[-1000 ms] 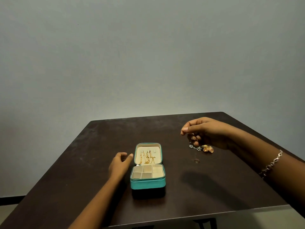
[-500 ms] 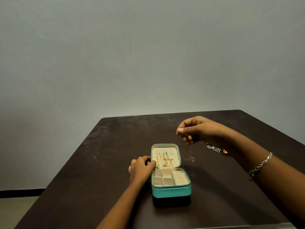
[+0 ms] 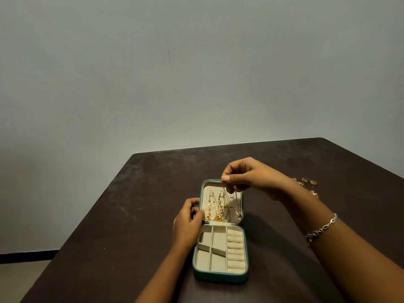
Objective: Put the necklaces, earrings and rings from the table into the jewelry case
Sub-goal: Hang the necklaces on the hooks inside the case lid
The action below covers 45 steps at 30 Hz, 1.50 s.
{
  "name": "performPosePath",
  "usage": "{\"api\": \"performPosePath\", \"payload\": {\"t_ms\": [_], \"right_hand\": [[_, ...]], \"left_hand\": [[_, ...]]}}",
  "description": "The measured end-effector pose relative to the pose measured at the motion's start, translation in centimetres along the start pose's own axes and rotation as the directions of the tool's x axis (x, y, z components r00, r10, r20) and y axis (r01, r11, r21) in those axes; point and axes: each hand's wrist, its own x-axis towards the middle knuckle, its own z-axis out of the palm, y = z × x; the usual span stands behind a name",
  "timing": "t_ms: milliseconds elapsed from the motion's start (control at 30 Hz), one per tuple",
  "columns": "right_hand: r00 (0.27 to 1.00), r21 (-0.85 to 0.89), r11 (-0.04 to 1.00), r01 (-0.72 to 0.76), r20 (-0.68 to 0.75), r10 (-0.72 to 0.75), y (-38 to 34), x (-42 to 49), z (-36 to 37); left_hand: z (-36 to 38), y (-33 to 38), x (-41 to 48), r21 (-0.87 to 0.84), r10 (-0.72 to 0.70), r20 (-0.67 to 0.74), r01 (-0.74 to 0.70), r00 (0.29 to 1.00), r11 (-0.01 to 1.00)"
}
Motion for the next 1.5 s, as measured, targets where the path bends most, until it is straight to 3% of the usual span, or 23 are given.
{"api": "performPosePath", "payload": {"t_ms": [267,467,633,833,933,1033,1333,1400,1500], "right_hand": [[0.998,-0.010,1.000,-0.006,-0.064,0.006,1.3,0.5,0.7],[0.965,-0.279,0.960,0.042,-0.238,-0.111,2.6,1.3,1.6],[0.880,-0.659,0.751,0.046,-0.329,-0.343,4.3,2.3,1.8],[0.719,-0.868,0.460,0.187,-0.198,-0.666,5.9,2.2,2.1],[0.642,-0.936,0.298,0.188,-0.112,-0.759,6.6,2.2,2.2],[0.591,-0.958,0.229,0.175,-0.084,-0.802,7.6,2.3,2.3],[0.525,-0.958,0.248,0.140,-0.141,-0.839,8.2,2.8,2.7],[0.513,-0.943,0.303,0.141,-0.192,-0.836,8.2,2.9,2.9],[0.526,-0.866,0.474,0.160,-0.332,-0.783,8.2,3.2,2.9]], "left_hand": [[0.0,0.1,-0.1,-0.049,0.069,-0.025,-0.070,0.997,0.996],[0.0,-0.1,-0.1,-0.055,0.081,-0.034,-0.083,0.996,0.995],[0.1,-0.2,-0.1,-0.053,0.093,-0.044,-0.095,0.995,0.994],[0.1,-0.3,0.1,-0.053,0.093,-0.046,-0.096,0.995,0.994],[0.1,-0.2,0.1,-0.062,0.087,-0.033,-0.089,0.996,0.994],[0.1,-0.3,0.1,-0.081,0.084,-0.027,-0.086,0.996,0.993],[0.3,-0.4,0.2,-0.133,0.089,-0.030,-0.092,0.996,0.987],[0.3,-0.5,0.2,-0.139,0.098,-0.036,-0.102,0.995,0.985],[0.3,-0.6,0.2,-0.149,0.109,-0.035,-0.113,0.993,0.982]]}}
